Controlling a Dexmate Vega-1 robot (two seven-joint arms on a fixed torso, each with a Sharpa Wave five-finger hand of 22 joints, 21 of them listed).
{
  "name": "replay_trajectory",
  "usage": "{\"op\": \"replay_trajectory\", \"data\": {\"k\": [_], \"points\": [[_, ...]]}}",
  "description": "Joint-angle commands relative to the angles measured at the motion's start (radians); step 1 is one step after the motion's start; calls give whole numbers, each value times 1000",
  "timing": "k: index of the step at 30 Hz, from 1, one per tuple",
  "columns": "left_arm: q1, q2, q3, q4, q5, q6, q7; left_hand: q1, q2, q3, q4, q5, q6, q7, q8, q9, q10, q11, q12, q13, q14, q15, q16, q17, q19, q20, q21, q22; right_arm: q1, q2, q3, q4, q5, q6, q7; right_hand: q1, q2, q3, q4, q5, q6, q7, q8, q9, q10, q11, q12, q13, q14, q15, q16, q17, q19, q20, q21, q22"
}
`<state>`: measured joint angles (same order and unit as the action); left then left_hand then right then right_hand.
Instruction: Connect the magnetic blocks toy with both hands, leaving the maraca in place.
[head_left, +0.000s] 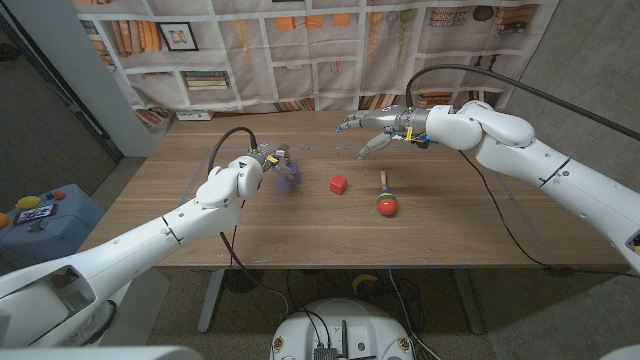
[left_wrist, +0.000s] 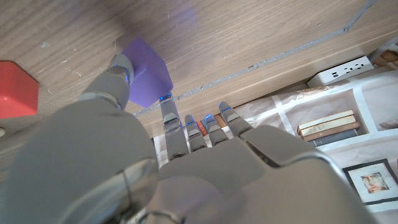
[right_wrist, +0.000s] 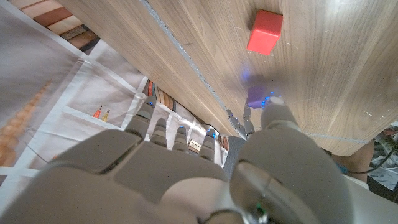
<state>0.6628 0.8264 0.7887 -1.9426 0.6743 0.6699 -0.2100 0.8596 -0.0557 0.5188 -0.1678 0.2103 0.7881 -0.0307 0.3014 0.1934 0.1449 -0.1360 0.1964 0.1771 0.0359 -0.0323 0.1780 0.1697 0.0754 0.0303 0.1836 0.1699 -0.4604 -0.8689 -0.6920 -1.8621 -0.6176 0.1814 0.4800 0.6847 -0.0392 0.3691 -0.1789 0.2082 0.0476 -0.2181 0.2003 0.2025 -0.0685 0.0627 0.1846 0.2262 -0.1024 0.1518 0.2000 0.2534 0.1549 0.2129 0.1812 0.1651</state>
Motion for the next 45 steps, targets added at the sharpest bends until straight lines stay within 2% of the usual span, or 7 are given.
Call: {"op": "replay_trajectory", "data": {"k": [1, 8, 27, 29, 30, 31, 45], "points": [[22, 13, -11, -22, 9, 17, 3, 4, 12, -2, 0, 4, 84, -74, 6, 5, 9, -3, 0, 1, 3, -3, 5, 2, 2, -4, 8, 3, 57, 38, -37, 44, -89, 98, 42, 13, 0, 10, 0, -6, -15, -1, 6, 5, -18, 1, 2, 5, -14, 3, 3, 5, -7, -2, -1, 4], [28, 18, -14, -30, 11, 18, 5, 5, 14, -4, -1, 5, 86, -75, 6, 6, 9, -2, 0, 1, 4, -2, 5, 2, 2, -4, 8, 3, 81, 62, -60, 65, -145, 127, 63, 23, -2, 12, 1, -8, -28, -1, 5, 7, -32, 9, 3, 8, -23, 6, 3, 6, -12, -2, -1, 4], [46, 27, -25, -50, 23, 30, 6, 7, 17, -10, -2, 5, 94, -77, 7, 10, 14, -6, 0, 1, 7, -4, 5, 2, 3, -4, 8, 3, 155, 126, -129, 181, -175, 207, 127, 25, -19, 6, 10, -21, -75, 0, 2, 12, -81, 19, 2, 17, -49, 15, 4, 13, -24, 0, 0, 4], [48, 28, -26, -52, 24, 29, 8, 7, 17, -11, -2, 5, 94, -77, 6, 10, 14, -6, 0, 1, 7, -4, 5, 2, 3, -5, 8, 3, 152, 131, -132, 175, -188, 182, 143, 24, -21, 6, 10, -22, -76, 0, 2, 13, -86, 20, 2, 17, -50, 15, 5, 13, -25, 0, 0, 4], [50, 28, -26, -54, 25, 33, 8, 7, 17, -11, -2, 5, 95, -77, 6, 10, 13, -6, 0, 1, 7, -4, 5, 2, 3, -4, 8, 3, 156, 125, -149, 160, -266, 174, 129, 24, -21, 5, 11, -22, -77, 0, 2, 13, -87, 22, 2, 18, -50, 15, 5, 13, -25, 0, 0, 4], [51, 28, -26, -55, 26, 34, 8, 8, 17, -11, -2, 5, 95, -77, 6, 10, 14, -6, 0, 1, 7, -5, 5, 2, 3, -4, 8, 3, 158, 125, -154, 157, -283, 174, 130, 23, -22, 5, 11, -23, -78, 0, 3, 13, -89, 23, 2, 18, -50, 15, 5, 14, -26, 0, 0, 4], [56, 24, -24, -59, 34, 39, 9, 10, 20, -16, -2, 5, 99, -78, 6, 12, 16, -7, 0, 1, 8, -4, 5, 2, 4, -5, 8, 3, 172, 157, -181, 210, -290, 202, 125, 24, -22, 5, 15, -26, -72, 0, 14, 17, -86, 17, 13, 23, -42, 11, 14, 18, -21, -3, 4, 4]]}}
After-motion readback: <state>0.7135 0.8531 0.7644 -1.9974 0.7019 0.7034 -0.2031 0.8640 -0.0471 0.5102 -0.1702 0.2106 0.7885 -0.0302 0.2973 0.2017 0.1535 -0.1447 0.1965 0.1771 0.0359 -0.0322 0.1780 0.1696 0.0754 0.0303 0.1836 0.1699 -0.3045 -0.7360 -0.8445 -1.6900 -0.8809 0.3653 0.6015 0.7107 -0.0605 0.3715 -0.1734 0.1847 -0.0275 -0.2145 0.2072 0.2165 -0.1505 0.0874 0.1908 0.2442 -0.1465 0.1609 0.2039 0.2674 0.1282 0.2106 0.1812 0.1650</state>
